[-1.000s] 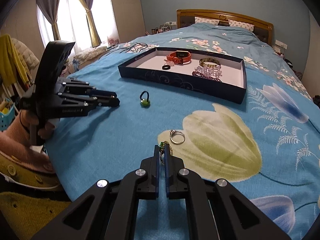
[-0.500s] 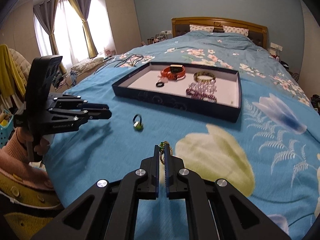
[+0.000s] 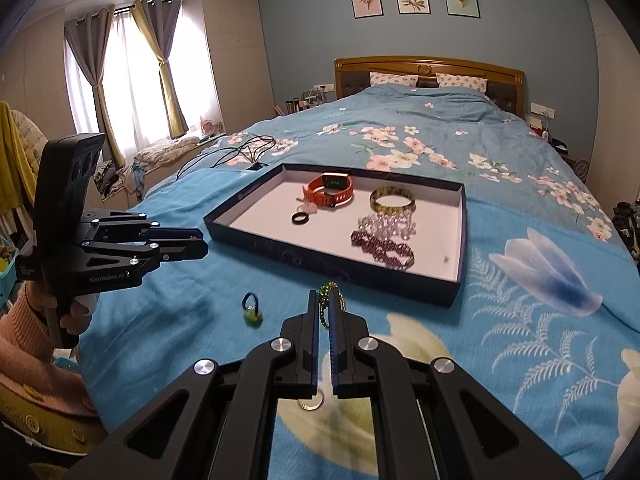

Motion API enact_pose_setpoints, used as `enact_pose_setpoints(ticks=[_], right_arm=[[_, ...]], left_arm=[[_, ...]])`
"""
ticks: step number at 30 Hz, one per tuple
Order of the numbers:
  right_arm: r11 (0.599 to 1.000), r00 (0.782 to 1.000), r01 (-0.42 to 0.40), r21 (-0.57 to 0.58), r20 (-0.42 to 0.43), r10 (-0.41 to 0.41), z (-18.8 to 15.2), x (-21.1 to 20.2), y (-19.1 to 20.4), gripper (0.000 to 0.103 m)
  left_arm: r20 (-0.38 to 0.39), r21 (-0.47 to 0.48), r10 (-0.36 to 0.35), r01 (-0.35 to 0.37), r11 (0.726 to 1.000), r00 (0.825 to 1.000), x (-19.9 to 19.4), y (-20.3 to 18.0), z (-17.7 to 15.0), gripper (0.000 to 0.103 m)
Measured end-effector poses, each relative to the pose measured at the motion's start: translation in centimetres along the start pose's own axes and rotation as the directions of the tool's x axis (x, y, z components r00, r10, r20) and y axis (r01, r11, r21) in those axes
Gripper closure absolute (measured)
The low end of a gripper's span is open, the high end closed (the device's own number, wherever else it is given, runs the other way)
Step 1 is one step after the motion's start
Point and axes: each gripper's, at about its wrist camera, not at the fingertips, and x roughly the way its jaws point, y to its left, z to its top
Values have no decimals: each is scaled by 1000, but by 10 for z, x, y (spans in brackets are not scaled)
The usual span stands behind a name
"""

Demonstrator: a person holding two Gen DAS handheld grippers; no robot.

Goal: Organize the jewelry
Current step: 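Carry the yellow ring with the left tool while the right tool carries the green-stone ring into the tray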

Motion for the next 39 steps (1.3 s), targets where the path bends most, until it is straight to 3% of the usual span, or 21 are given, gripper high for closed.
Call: enact_pose_setpoints(ticks=[13, 39], right_arm=[[1000, 999, 17, -11, 29, -17, 27, 14, -8, 100], [998, 998, 55, -4, -20, -55, 55, 66, -33, 100]], left_arm=[[18, -10, 13, -12, 1000, 1000, 9, 10, 21, 83], [1, -15, 47, -47, 999, 999, 54, 20, 56, 83]])
